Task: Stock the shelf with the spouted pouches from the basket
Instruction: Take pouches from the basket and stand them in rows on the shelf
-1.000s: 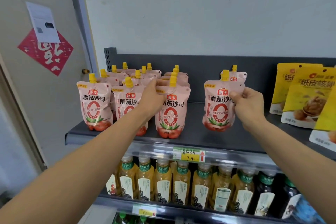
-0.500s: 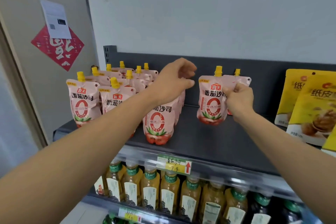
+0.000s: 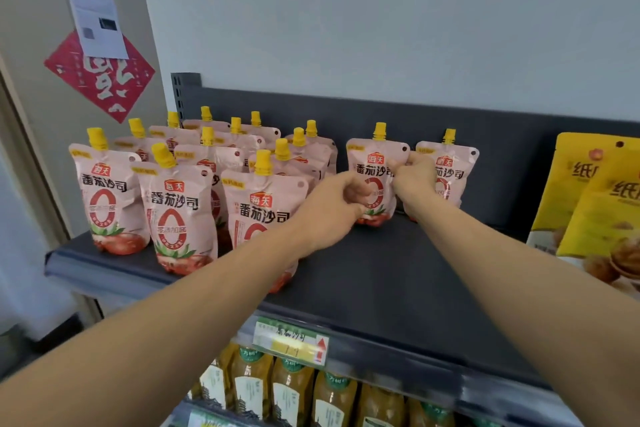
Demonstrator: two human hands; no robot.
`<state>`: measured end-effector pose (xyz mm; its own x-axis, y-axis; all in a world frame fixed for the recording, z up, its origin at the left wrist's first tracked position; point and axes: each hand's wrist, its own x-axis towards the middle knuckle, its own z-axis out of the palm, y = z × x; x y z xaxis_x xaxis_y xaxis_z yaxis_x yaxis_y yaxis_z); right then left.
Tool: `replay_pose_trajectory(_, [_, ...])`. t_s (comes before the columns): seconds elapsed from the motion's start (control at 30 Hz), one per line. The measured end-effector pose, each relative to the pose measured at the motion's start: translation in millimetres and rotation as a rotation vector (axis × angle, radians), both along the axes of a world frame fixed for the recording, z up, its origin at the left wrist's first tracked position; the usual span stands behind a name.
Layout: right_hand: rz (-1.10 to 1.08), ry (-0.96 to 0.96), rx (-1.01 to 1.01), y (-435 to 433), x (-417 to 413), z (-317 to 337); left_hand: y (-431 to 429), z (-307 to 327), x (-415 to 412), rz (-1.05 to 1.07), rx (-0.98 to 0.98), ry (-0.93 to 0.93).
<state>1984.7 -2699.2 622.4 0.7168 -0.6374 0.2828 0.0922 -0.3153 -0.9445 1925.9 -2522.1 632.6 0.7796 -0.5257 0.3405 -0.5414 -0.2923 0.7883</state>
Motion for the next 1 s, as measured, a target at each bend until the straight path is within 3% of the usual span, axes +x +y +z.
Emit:
replay_pose_trajectory(0.6, [-0.048,0.054,-0.058,-18.8,25.7,-15.0,-2.6,-18.0,0.1,0.046,0.043,0.059])
replay_pose_trajectory(0.87, [-0.18,0.011,-0.101,1.4,-8.9,-3.9,4.6,-10.5,-10.8,0.001,-0.001,0.055])
replay_pose_trajectory(1.0, [-0.147,0.014,-0.132,15.9,-50.1,1.7,11.3,-9.6,-23.4,-0.054,-0.013,0.046])
